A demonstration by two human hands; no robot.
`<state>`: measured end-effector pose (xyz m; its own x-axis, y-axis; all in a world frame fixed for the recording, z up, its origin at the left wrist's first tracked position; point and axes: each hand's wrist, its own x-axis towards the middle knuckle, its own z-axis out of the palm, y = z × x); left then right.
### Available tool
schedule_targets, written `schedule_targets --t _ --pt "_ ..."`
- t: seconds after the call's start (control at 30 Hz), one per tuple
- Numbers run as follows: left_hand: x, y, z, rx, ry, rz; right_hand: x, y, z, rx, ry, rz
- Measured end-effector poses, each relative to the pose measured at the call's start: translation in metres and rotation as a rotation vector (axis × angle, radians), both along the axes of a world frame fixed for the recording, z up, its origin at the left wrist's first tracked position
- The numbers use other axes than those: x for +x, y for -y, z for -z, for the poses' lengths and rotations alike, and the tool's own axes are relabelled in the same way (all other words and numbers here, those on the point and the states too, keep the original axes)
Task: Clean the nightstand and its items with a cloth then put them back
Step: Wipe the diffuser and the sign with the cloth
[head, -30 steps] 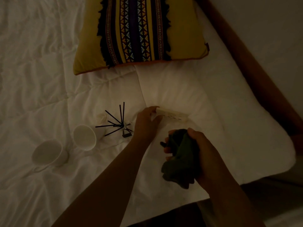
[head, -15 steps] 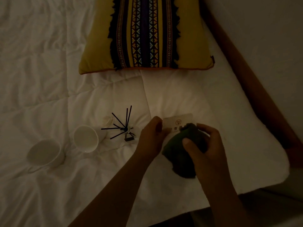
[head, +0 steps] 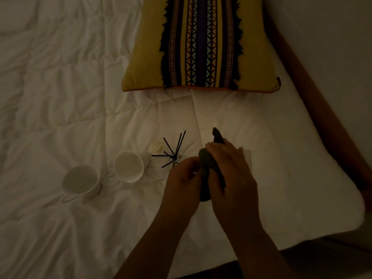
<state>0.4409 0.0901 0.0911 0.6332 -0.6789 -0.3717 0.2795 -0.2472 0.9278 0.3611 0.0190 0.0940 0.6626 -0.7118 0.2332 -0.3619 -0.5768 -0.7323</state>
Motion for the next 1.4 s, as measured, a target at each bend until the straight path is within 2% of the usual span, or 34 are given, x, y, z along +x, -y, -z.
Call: schedule_targets --t 0.1,0.2,0.33,0.43,0.7,0.9,1.07,1.2,1.33,1.4 --pt "-0.004 -0.004 -0.006 0.036 0.092 0.022 -0.013 0.01 0.005 -0.063 -0.018 0.109" --pt "-0.006 -0.008 -0.008 0.103 0.056 -0.016 -0.027 0.02 0.009 -0.08 -0.045 0.187" --pt "-0.007 -0.01 -0.005 0.119 0.014 -0.034 -0.031 0.02 0.012 -0.057 -0.061 0.231" --pt "-0.007 -0.006 -0.006 0.107 0.037 -0.007 -0.027 0.013 0.011 0.049 -0.024 0.265" --pt "-0.013 -0.012 -0.001 0.115 -0.029 0.08 -0.019 -0.016 0.004 0.166 -0.007 0.026" --pt "-0.024 -0.005 0.0 0.072 -0.013 0.055 -0.023 -0.006 0.003 -0.01 -0.063 -0.037" --pt "-0.033 0.011 -0.004 0.029 -0.038 0.056 -0.034 0.019 0.008 -0.075 -0.035 0.086" --pt "-0.029 0.011 0.0 0.098 -0.033 -0.005 -0.047 0.045 0.017 0.041 -0.032 0.224" --pt "-0.024 0.009 0.003 0.127 -0.038 -0.01 -0.054 0.063 0.029 0.103 -0.108 0.29" --pt "-0.02 0.011 0.006 0.129 0.014 -0.022 -0.058 0.069 0.036 0.129 -0.121 0.362"
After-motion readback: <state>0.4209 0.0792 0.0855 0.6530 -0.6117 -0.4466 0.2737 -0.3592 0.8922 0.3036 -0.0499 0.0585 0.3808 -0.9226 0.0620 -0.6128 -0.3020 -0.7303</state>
